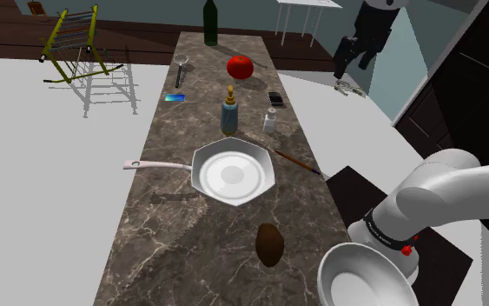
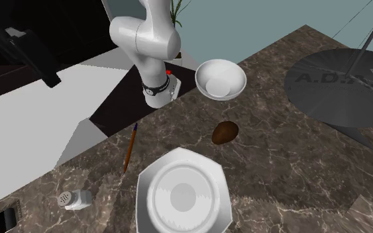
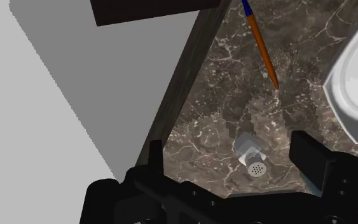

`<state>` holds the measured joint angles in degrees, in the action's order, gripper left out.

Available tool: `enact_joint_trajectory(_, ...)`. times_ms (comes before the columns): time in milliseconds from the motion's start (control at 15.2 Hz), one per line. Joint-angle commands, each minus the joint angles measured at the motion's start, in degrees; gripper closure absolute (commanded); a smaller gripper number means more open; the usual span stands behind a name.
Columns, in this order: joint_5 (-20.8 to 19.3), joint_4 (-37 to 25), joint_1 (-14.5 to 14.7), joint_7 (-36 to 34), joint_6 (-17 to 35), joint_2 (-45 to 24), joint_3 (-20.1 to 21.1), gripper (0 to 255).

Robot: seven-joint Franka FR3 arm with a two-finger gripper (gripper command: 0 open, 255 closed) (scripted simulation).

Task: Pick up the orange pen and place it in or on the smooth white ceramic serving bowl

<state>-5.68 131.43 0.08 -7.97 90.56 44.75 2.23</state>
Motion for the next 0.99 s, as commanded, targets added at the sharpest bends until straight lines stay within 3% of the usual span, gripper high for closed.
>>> enact_joint_trajectory(0, 0.0, 0.0, 0.0, 0.0, 0.0, 0.0, 0.0, 0)
enact_joint_trajectory(924, 6.3, 19.7, 8.2, 10.4, 27.2, -7.6, -2.7, 0)
